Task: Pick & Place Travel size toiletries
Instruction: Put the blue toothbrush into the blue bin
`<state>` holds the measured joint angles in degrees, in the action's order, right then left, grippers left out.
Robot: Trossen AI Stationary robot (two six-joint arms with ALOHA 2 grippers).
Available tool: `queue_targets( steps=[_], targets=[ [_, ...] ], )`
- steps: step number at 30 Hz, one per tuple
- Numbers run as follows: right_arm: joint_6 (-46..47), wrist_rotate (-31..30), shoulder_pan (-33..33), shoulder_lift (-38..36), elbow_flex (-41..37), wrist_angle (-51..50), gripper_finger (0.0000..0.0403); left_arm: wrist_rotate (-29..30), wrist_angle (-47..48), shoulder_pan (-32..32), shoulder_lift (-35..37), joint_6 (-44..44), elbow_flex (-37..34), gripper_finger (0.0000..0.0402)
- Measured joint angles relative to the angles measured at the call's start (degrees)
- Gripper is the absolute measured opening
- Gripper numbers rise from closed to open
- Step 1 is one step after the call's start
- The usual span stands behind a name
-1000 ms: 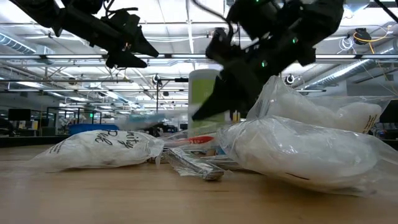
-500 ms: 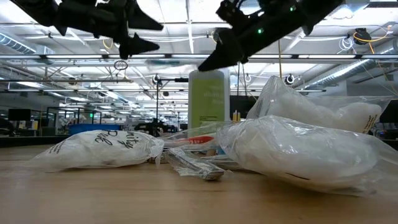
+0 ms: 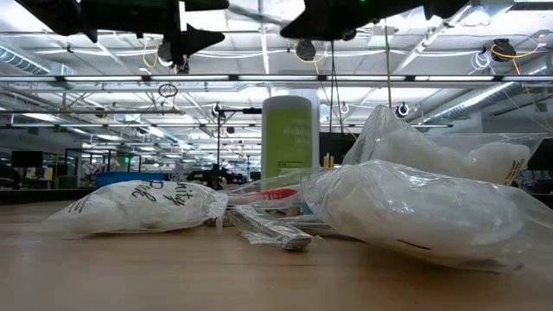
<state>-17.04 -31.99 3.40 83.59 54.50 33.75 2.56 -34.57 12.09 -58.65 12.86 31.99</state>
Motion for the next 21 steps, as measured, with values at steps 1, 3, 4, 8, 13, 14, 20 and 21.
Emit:
queue_targets(
  steps=[1,3,4,8,13,14,20,21],
  targets=[
    [-0.1,1.6,0.0,0.3,0.0,1.6,0.0063,0.8,-1.6,-0.2,-0.9,0.6,0.0,0.034],
    [-0.2,3.8,-0.1,1.0,0.0,3.6,0.0064,1.7,-4.8,-0.3,-3.1,1.7,0.0,0.034],
    [-0.2,4.4,0.0,1.4,0.0,4.3,0.0063,1.9,-7.3,-0.4,-4.5,2.4,0.0,0.034],
    [-0.2,5.1,-0.1,1.8,0.0,4.8,0.0062,1.9,-17.2,-0.9,-10.3,3.3,0.0,0.034],
    [-0.5,5.0,-0.1,1.8,0.0,4.2,0.0062,-2.1,-27.5,-1.3,-14.5,2.1,0.0,0.034],
    [-0.7,5.0,-0.1,1.8,0.0,4.2,0.0062,-3.3,-29.0,-1.3,-15.0,2.4,0.0,0.034],
    [-0.8,5.0,-0.1,1.8,0.0,4.5,0.0062,-4.0,-31.9,-1.3,-15.3,4.0,0.0,0.034],
    [-0.8,5.0,-0.1,1.8,0.0,4.5,0.0062,-4.1,-31.7,-1.3,-15.3,4.7,0.0,0.034]
  ],
)
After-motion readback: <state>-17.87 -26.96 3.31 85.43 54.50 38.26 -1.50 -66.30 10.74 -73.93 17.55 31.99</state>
